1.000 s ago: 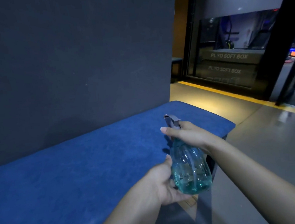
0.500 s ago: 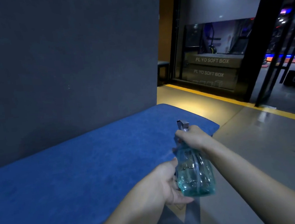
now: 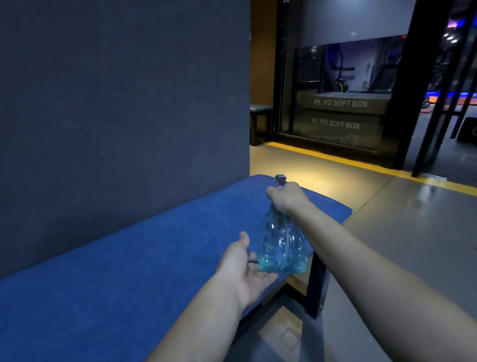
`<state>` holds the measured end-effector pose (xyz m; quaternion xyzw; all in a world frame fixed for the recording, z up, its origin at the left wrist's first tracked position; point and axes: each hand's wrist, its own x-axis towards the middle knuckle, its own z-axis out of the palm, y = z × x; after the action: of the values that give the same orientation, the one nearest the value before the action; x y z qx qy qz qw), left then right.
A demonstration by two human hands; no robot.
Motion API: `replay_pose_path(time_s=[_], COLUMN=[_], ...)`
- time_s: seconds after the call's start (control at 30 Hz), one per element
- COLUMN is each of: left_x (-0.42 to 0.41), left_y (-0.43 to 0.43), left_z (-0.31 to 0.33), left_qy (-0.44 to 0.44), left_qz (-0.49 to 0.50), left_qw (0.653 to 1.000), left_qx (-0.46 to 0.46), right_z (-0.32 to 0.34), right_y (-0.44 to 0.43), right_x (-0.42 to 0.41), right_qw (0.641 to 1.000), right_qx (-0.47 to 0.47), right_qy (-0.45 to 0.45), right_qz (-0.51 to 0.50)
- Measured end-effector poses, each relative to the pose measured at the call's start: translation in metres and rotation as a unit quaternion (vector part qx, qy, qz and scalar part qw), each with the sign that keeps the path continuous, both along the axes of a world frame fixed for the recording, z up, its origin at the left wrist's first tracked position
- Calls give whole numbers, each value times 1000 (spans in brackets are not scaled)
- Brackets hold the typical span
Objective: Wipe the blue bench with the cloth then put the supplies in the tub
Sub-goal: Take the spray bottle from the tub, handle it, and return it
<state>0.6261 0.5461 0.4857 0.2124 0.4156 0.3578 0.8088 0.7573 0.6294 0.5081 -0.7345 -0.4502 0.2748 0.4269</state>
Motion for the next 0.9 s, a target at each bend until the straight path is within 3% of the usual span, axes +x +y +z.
replay_pose_path(time_s=[0.6,0.9], left_x=[15,16], left_y=[0,-1], left_z=[-1,-9], left_qy=[-14,27], left_qz=[3,-21], left_qw=[1000,999], left_qx=[-6,-13], right_z=[-12,-15], right_y=[-1,-14], right_x=[19,21], right_qw=[998,998], right_qx=[4,2], right_qy=[59,48], right_qz=[29,39])
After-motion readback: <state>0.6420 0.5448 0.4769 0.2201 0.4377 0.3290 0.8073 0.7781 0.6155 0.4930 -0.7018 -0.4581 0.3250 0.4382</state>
